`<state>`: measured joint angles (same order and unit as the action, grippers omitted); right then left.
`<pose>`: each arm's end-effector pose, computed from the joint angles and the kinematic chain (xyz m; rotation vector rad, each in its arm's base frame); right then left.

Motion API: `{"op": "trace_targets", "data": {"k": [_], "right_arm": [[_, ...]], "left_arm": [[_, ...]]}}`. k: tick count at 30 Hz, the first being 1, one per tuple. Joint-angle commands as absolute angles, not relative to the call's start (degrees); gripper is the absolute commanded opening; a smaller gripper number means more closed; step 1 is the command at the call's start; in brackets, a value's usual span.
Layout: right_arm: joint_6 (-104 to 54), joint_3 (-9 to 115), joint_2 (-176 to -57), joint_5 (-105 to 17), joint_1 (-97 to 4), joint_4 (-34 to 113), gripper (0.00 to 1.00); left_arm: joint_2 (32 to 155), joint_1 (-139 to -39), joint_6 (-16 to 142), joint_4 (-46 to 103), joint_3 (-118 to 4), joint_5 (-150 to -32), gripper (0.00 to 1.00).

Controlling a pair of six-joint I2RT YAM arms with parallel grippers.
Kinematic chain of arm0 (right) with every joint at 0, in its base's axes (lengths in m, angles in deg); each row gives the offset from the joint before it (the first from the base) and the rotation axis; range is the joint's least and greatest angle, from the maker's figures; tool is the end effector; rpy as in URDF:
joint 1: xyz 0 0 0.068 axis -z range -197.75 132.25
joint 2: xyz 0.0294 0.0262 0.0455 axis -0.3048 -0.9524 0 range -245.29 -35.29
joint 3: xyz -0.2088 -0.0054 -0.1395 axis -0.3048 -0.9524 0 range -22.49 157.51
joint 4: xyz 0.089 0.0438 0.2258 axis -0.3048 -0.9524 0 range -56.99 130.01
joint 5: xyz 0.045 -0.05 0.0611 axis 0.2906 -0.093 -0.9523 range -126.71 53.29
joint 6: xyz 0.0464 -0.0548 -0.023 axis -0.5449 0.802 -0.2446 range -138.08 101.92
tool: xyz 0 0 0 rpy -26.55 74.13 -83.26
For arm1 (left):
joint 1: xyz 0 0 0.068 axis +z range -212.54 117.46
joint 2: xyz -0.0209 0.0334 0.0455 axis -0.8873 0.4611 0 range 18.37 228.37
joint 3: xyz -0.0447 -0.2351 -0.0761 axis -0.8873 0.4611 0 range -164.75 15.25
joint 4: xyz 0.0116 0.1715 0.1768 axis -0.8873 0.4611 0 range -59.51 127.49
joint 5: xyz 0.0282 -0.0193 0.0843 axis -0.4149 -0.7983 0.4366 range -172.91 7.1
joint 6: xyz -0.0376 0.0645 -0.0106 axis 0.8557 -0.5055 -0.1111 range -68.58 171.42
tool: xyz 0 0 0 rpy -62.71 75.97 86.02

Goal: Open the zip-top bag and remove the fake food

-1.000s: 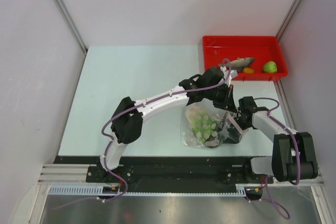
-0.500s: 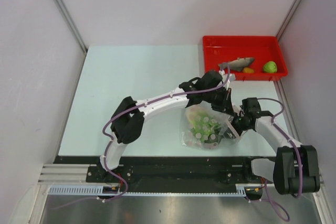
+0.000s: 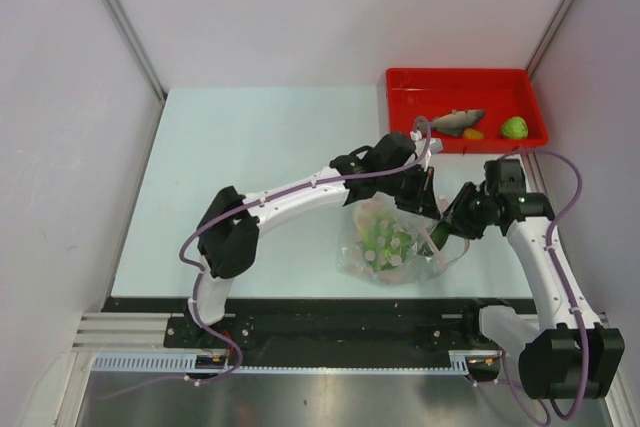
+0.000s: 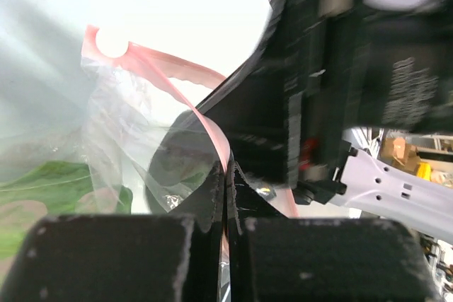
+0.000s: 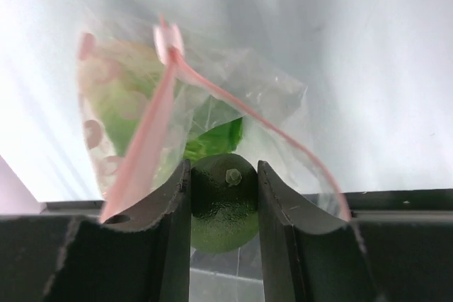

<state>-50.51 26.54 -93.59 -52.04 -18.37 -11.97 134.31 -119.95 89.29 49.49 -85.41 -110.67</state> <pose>0.1938 0.0190 0.2227 0.6466 2.6076 0.5421 0.2283 -0.4120 0.2548 0.7362 2.3767 -1.3745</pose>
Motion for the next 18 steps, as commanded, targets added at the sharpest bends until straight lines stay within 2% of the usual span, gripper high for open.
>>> {"op": "trace_targets", "data": {"k": [1, 9, 14, 18], "right_arm": [[-46.57, 37.07, -93.12, -45.95, -18.19, -19.82, 0.00], [-44.89, 50.35, -95.13, -43.04, -16.61, -24.24, 0.00], [-45.77, 60.63, -102.68, -39.79, -16.43, -24.76, 0.00], [-45.59, 75.19, -112.17, -37.24, -16.25, -24.85, 0.00]], "left_arm": [[129.03, -118.97, 87.99, 48.68, -83.98, -110.06, 0.00], [128.15, -117.73, 88.08, 48.33, -82.75, -110.68, 0.00], [128.33, -117.21, 87.55, 48.50, -82.57, -111.20, 0.00], [129.03, -116.86, 87.55, 48.41, -82.83, -112.52, 0.00]]}}
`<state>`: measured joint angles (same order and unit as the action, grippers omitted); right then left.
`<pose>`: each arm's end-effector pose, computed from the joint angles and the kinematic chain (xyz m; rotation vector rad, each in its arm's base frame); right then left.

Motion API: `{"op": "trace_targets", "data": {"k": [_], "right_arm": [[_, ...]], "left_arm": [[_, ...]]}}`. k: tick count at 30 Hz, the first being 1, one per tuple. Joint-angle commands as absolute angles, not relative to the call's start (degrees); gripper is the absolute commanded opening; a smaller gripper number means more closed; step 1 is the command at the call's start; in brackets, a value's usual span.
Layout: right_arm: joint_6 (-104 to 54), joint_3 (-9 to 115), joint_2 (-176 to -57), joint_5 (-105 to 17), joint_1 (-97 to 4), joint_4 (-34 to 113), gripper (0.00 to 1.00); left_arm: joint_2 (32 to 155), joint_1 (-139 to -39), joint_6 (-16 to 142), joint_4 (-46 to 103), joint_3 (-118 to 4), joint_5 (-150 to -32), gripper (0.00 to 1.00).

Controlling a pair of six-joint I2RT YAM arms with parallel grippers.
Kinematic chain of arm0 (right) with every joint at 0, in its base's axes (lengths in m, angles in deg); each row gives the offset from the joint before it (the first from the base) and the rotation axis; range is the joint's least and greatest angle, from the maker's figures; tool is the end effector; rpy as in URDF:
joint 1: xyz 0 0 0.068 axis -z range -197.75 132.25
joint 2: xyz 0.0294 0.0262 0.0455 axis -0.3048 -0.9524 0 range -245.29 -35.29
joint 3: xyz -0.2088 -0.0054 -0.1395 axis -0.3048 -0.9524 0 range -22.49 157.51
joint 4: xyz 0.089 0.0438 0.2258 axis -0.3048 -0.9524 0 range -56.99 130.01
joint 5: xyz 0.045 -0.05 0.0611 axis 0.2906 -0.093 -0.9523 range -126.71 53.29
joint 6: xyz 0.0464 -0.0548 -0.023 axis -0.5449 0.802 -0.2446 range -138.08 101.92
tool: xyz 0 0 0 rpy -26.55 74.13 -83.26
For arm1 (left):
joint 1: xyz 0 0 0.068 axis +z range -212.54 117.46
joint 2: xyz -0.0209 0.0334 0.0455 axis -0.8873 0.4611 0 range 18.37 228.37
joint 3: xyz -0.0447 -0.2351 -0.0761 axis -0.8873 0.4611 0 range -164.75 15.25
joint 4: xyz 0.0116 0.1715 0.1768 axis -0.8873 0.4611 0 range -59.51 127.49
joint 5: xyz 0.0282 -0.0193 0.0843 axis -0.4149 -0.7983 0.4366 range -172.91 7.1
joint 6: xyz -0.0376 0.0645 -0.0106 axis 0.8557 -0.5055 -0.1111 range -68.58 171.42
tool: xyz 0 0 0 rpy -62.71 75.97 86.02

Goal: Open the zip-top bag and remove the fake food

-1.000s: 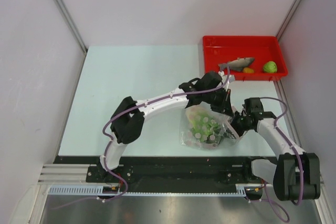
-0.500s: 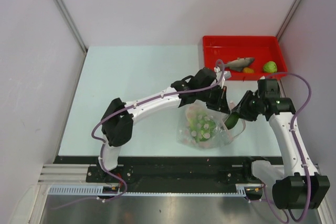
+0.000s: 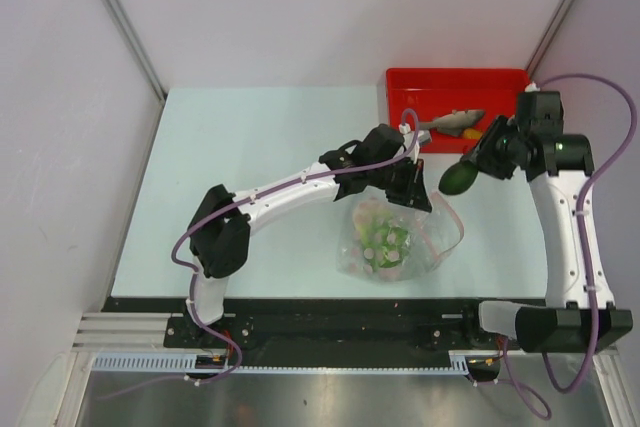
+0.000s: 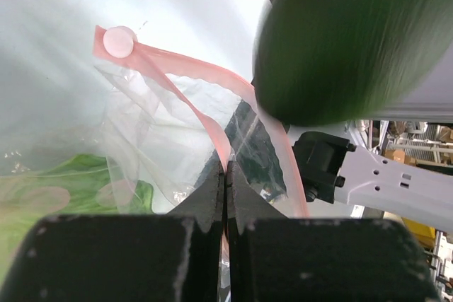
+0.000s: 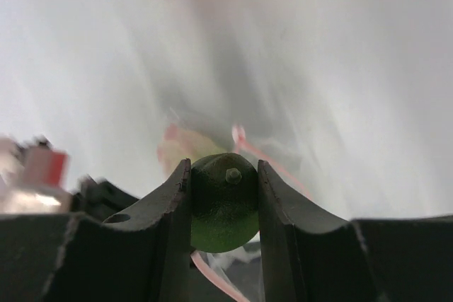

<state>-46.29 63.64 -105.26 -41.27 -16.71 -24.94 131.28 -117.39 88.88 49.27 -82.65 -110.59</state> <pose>0.2312 0.0009 0.3585 0.5812 2.3728 0.3102 0.2402 -0.3924 0.2621 0.6863 2.3640 -1.3567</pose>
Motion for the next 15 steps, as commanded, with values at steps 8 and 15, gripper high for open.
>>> {"op": "trace_targets", "data": {"k": [8, 15], "right_arm": [[-49.45, 95.00, -134.67, -38.56, -14.50, -22.31, 0.00], [-53.77, 104.50, -153.11, -39.53, -10.63, -14.14, 0.00]], "left_arm": [[130.34, -116.77, 84.66, 51.13, -85.11, -114.81, 0.00], [129.91, -116.24, 82.36, 51.75, -85.38, -116.21, 0.00]]}}
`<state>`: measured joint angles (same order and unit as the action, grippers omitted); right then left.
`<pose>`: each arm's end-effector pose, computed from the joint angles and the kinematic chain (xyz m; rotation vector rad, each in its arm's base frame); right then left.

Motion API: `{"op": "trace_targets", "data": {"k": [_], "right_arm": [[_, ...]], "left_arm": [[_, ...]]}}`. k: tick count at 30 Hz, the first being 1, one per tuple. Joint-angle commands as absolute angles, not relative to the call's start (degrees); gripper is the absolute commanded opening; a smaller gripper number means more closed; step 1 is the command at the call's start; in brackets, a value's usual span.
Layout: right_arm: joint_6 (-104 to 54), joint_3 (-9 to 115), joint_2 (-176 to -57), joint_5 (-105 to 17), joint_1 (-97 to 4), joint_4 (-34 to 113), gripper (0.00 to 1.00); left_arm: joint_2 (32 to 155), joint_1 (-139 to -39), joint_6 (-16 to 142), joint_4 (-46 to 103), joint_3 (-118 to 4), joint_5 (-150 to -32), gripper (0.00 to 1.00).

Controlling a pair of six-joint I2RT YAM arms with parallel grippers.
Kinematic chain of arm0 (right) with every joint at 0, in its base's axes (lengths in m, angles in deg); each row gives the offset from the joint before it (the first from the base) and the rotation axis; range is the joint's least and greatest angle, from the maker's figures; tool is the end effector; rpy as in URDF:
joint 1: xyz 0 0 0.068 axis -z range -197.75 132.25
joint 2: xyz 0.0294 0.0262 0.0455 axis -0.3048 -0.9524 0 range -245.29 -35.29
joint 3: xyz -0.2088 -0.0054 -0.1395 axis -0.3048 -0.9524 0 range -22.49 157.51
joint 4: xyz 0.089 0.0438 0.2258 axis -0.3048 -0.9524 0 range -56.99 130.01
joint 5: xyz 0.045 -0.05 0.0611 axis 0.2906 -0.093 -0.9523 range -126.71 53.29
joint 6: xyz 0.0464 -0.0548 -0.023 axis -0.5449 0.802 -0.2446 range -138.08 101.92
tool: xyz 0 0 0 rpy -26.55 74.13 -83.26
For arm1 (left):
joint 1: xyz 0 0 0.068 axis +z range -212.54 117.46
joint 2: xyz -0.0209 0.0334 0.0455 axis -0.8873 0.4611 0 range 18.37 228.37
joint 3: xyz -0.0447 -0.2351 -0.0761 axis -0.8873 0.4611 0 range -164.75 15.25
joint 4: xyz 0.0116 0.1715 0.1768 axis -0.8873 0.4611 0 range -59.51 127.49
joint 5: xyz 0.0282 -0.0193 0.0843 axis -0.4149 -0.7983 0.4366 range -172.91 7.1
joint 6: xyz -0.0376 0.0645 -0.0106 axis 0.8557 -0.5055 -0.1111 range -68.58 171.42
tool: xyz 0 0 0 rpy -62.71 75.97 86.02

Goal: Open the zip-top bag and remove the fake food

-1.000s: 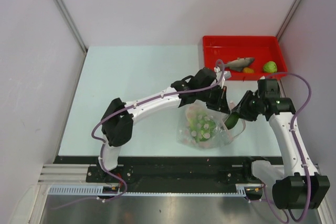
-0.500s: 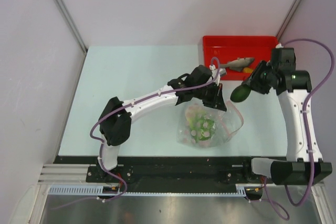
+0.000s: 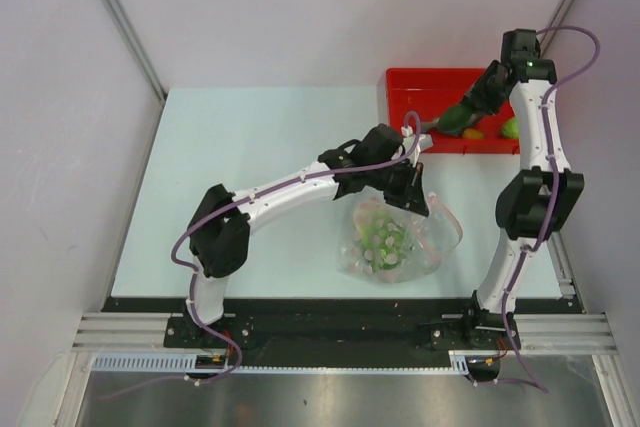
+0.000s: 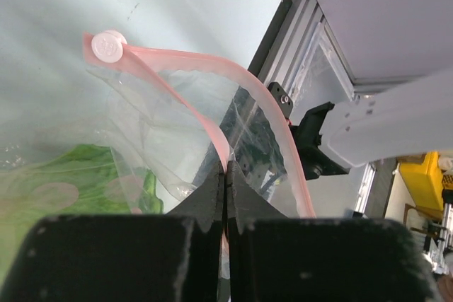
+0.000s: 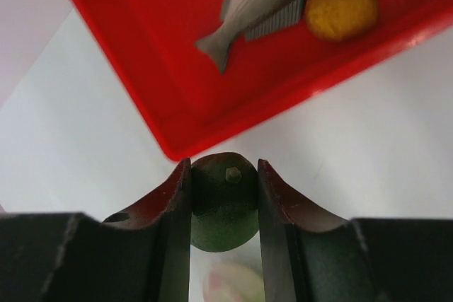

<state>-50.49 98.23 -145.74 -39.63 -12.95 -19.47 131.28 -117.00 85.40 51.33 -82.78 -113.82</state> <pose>0.4079 -0.0309 0.3356 0.7588 2.3273 0.2776 0.2381 -0.3894 0.2601 0.7818 2.3631 -1.3695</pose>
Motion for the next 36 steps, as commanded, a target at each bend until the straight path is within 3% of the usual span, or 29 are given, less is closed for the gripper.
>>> {"op": "trace_targets", "data": {"k": [1, 10, 15, 18, 19, 21, 22, 25, 31, 36], "right_arm": [[-53.94, 105.64, -154.89, -39.35, -9.93, -13.52, 0.00], [-54.21, 113.74, -168.25, -39.52, -6.24, -10.79, 0.00], [-52.45, 113.74, -170.90, -39.08, -5.27, -9.74, 0.05], [-52.45, 113.91, -172.13, -39.96, -4.65, -9.56, 0.20], [-52.36, 114.00, -172.57, -40.31, -4.56, -9.99, 0.32], [-52.19, 114.61, -172.75, -40.40, -4.39, -11.13, 0.41], [-52.01, 114.62, -172.57, -40.58, -4.39, -12.18, 0.51], [-51.92, 114.44, -171.96, -40.93, -4.47, -14.99, 0.63], [-49.91, 108.92, -165.82, -41.11, -5.09, -19.57, 0.71], [-48.67, 92.23, -151.26, -40.23, -6.84, -18.35, 0.72]], "left_arm": [[129.91, -116.24, 81.84, 51.93, -85.47, -116.65, 0.00], [129.56, -116.07, 80.96, 51.76, -85.12, -118.50, 0.00], [129.38, -116.24, 81.66, 51.32, -85.38, -118.41, 0.00], [129.29, -116.33, 82.18, 51.40, -84.85, -118.41, 0.00], [129.03, -116.33, 82.19, 51.40, -84.59, -118.50, 0.00], [128.77, -116.42, 82.27, 51.58, -84.24, -118.33, 0.00], [128.50, -116.42, 82.27, 51.49, -83.89, -118.15, 0.00], [128.06, -116.42, 82.45, 51.49, -83.54, -117.80, 0.00], [128.06, -116.42, 82.63, 52.28, -83.88, -117.18, 0.00], [127.54, -116.33, 82.71, 52.72, -83.89, -116.48, 0.00]]}}
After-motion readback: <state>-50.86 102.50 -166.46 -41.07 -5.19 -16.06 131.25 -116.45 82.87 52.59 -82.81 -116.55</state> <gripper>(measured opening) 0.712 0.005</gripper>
